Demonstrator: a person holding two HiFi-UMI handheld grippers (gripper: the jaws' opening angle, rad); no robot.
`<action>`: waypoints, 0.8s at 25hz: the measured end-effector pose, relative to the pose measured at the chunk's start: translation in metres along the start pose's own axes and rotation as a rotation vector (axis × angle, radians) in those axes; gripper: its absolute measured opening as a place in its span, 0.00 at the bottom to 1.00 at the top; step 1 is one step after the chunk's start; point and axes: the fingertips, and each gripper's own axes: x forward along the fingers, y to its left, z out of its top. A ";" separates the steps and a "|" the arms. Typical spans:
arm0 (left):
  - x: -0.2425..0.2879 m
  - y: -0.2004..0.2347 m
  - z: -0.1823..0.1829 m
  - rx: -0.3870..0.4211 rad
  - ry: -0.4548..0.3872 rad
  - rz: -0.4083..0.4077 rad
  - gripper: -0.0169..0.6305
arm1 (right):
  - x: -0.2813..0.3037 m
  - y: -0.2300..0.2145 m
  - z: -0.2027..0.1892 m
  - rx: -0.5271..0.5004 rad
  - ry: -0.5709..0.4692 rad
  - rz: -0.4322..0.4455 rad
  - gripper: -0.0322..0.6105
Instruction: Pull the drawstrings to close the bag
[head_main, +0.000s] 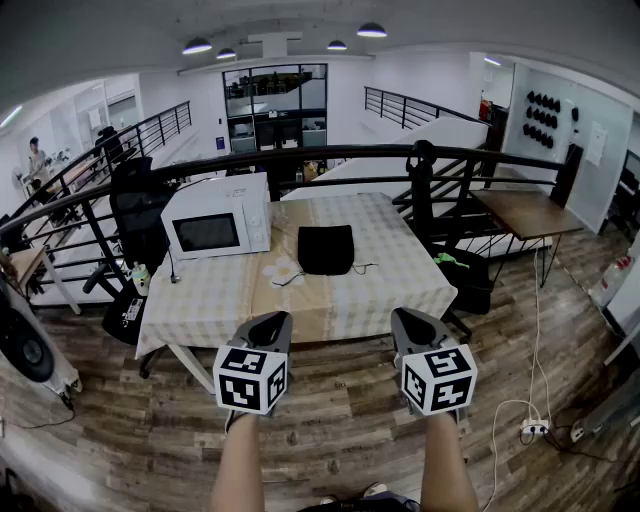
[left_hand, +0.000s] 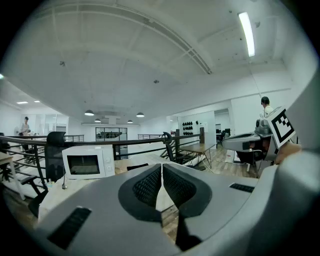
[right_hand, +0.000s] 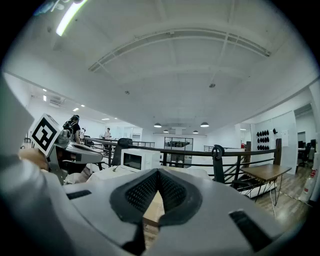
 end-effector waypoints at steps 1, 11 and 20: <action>0.000 0.000 0.001 -0.003 -0.005 -0.002 0.08 | 0.001 0.001 0.000 0.003 -0.001 -0.003 0.08; 0.004 0.009 -0.006 -0.029 0.002 -0.011 0.08 | 0.012 0.012 -0.005 0.017 0.015 -0.005 0.09; 0.015 0.021 -0.011 -0.034 0.001 0.000 0.09 | 0.027 0.011 -0.006 0.018 0.000 -0.004 0.09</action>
